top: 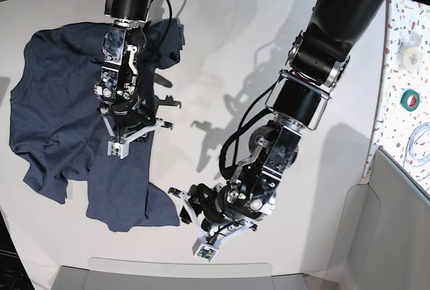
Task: Layout the t-shirt on the table in an organized manner, then fold the t-shirt properly
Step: 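Move both grippers over the shirt body to grasp its hem, then grasp the shirt hem with both grippers close together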
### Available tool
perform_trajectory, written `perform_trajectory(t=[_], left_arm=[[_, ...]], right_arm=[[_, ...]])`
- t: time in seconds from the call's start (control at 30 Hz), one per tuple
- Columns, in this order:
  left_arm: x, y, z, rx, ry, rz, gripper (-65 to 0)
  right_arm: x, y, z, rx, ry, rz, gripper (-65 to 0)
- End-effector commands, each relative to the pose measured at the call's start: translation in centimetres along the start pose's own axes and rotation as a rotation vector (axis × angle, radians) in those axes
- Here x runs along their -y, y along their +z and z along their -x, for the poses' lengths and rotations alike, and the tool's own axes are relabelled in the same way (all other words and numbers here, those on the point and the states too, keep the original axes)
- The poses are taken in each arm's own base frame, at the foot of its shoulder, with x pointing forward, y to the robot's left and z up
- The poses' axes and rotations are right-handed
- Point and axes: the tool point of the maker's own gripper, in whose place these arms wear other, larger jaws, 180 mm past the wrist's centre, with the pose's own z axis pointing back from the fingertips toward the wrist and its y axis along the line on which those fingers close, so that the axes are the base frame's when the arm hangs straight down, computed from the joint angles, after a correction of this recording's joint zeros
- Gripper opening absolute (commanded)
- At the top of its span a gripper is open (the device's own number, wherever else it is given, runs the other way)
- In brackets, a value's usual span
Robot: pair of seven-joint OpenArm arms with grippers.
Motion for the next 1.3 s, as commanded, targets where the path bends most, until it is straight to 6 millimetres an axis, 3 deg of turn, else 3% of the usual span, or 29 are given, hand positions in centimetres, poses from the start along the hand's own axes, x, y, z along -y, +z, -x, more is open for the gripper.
perform_trajectory(t=[0.0,0.33,0.43,0.53,0.73,0.83,0.93,1.0,1.07,1.2,1.27], left_arm=[[-0.7,0.8,-1.8,0.055,-0.011,-0.014,-40.0],[-3.7,2.1,-1.6,0.070,-0.034,-0.072,-40.0],[-4.7,2.0,-0.1,0.043,-0.027,-0.087,-40.0],[-5.6,2.2,0.4,0.035,-0.023,-0.105,-40.0],[-7.8,4.4,-0.1,0.084,0.093,-0.119,-40.0],[-8.1,5.8,-1.3,0.124,0.108,-0.123,-40.0],[-7.9,6.4,-1.1,0.102,0.103,-0.121,-40.0],[-7.8,6.2,-0.5,0.073,0.102,-0.117,-39.9],[-7.5,5.9,1.0,0.036,0.110,-0.110,-39.7],[-6.6,5.4,2.7,-0.004,0.123,-0.089,-39.7],[-4.5,4.8,3.3,-0.029,0.116,-0.039,-39.6]], right_arm=[[-1.6,0.0,0.9,-0.036,0.021,-0.036,-60.7],[-10.8,1.7,7.7,-0.200,0.251,-0.237,-60.7],[-13.2,3.1,8.7,-0.221,0.313,-0.291,-60.7],[-14.1,4.5,7.4,-0.187,0.325,-0.309,-60.7],[-14.9,8.4,0.2,0.043,0.301,-0.322,-60.3],[-14.8,8.8,-2.8,0.118,0.294,-0.312,-60.3],[-14.4,8.0,-5.0,0.149,0.250,-0.269,-60.3],[-13.9,6.6,-5.4,0.130,0.213,-0.227,-60.3],[-13.4,4.9,-4.6,0.081,0.196,-0.193,-60.3],[-13.0,2.1,-2.2,0.046,0.191,-0.166,-60.3],[-12.8,1.2,-0.4,0.001,0.187,-0.165,-60.3]])
